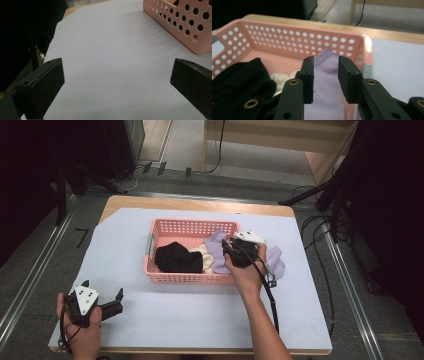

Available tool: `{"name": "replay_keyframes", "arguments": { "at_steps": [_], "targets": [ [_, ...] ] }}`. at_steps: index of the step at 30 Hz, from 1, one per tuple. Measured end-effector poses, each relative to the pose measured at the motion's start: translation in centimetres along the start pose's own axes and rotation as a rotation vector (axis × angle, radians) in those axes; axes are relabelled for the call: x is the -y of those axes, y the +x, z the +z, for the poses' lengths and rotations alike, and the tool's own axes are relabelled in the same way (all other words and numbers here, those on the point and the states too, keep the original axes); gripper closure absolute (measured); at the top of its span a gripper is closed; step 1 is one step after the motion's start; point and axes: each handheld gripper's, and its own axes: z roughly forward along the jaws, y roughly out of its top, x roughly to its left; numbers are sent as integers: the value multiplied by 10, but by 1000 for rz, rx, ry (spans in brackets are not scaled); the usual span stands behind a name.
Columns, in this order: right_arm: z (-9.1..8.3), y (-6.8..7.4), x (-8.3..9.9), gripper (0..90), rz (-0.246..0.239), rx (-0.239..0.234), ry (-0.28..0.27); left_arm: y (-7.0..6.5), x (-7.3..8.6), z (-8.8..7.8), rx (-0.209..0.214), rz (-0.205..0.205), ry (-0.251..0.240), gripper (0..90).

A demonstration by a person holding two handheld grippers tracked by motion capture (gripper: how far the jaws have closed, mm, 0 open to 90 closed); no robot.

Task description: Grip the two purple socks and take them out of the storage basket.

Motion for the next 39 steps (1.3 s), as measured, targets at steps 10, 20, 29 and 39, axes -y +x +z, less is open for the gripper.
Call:
{"name": "replay_keyframes", "arguments": {
  "at_steps": [10, 20, 29, 39],
  "targets": [
    [29, 16, 6, 778, -39, -14, 222, 0, 0, 0, 4, -4, 0, 1],
    [44, 26, 7, 738, -134, 77, 444, 0, 0, 0, 3, -4, 0, 1],
    [61, 34, 7, 668, -154, 101, 661, 1, 0, -1, 6, -13, 1, 1],
    [52, 25, 4, 890, -66, 24, 533, 3, 0, -1, 14, -23, -8, 1]
  ]
}}
